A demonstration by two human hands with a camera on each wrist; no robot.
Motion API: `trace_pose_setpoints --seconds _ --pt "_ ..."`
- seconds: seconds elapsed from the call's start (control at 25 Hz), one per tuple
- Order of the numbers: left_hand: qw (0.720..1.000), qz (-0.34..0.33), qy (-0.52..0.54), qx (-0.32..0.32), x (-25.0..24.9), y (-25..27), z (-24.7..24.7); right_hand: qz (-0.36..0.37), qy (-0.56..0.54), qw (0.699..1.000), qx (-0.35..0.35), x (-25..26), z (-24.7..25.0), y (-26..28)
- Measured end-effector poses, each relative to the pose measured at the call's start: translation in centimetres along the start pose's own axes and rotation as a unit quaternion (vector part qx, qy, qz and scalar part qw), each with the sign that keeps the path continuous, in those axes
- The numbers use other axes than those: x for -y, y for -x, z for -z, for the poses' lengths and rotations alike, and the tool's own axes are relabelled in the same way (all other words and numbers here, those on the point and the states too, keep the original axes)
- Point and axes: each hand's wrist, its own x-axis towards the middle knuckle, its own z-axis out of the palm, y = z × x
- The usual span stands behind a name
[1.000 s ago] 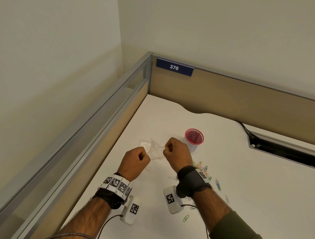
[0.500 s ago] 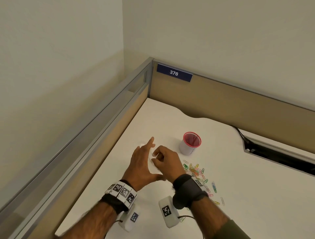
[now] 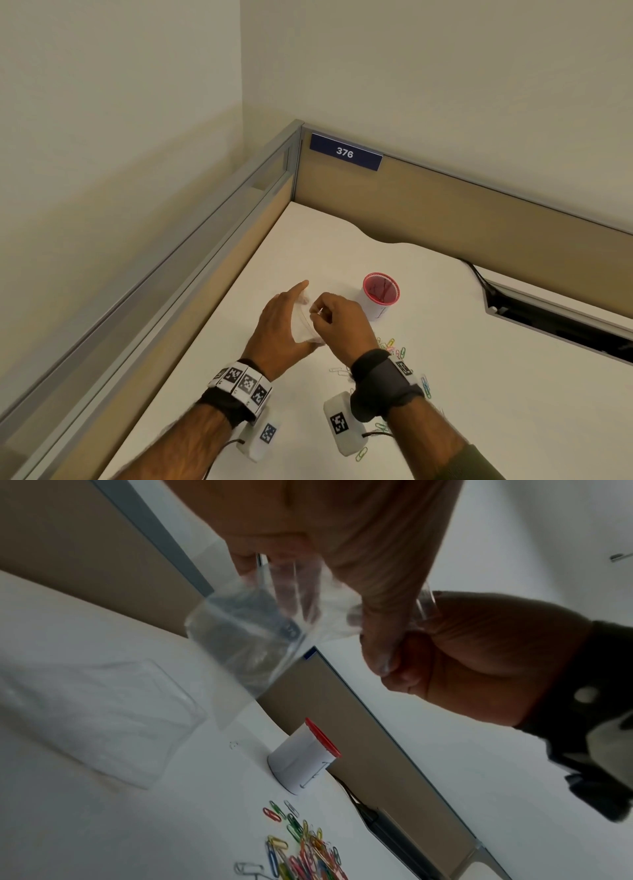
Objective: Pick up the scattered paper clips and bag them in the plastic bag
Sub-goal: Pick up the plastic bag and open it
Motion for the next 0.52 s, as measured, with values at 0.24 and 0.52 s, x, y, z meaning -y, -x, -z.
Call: trace_pose_setpoints --seconds 0.24,0.52 --pt "0.999 0.009 -0.029 -0.042 1.4 -0.2 0.4 0.088 -0.006 0.993 -0.085 1.8 0.7 1.4" --pt "0.996 -0.049 -0.065 -0.044 0.6 -0.1 0.2 0.055 0.074 0.993 0.068 3.4 -0.2 1.6"
